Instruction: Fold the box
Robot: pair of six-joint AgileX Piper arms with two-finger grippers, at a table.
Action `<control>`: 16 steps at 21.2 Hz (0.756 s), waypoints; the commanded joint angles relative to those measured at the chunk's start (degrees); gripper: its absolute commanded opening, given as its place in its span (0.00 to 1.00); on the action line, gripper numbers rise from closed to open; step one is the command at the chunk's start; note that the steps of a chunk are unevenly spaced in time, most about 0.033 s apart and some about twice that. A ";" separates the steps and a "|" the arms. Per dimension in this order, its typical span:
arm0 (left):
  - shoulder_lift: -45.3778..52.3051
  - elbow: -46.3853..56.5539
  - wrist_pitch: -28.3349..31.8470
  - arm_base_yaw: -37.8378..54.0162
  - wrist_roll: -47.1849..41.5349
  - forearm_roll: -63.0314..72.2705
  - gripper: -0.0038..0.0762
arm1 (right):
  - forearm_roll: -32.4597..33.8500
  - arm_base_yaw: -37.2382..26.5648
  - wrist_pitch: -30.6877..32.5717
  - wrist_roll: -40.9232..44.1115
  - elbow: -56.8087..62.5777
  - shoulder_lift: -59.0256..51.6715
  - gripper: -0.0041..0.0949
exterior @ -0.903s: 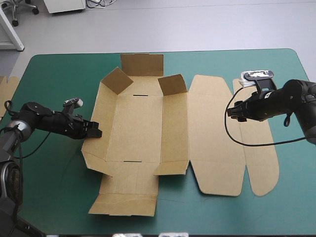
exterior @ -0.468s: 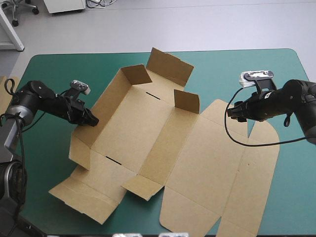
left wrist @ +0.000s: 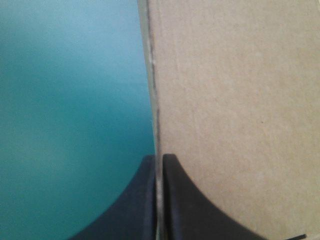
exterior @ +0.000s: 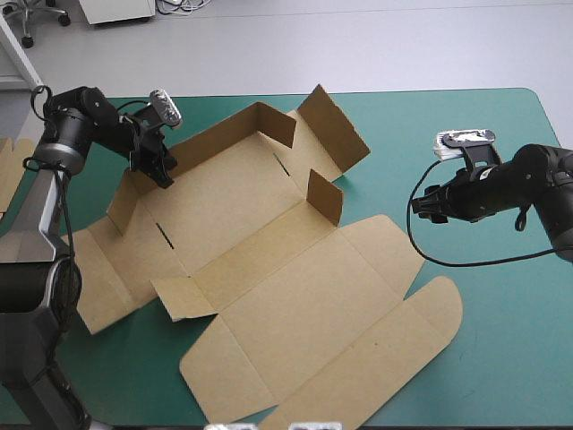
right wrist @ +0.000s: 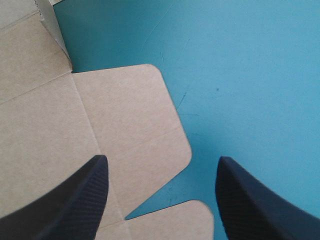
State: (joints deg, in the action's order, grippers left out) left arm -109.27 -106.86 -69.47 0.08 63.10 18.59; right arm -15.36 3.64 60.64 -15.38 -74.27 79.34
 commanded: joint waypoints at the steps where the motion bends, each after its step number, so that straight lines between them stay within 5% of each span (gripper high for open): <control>1: 0.12 -8.16 3.38 -1.94 1.81 -0.78 0.04 | -1.02 -0.02 -0.98 -0.09 -1.89 -1.66 0.62; 12: 0.58 -16.06 3.35 -16.21 7.17 -13.03 0.03 | 0.12 -0.15 -1.34 0.45 -1.89 -1.80 0.62; 16: 8.31 -8.08 11.71 -22.27 6.31 -18.59 0.03 | 12.51 -0.16 -3.87 9.54 -1.89 -4.85 0.62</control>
State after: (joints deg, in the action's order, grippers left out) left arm -107.98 -117.59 -63.95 -20.42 69.70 2.98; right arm -7.17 3.64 59.54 -9.16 -74.27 78.42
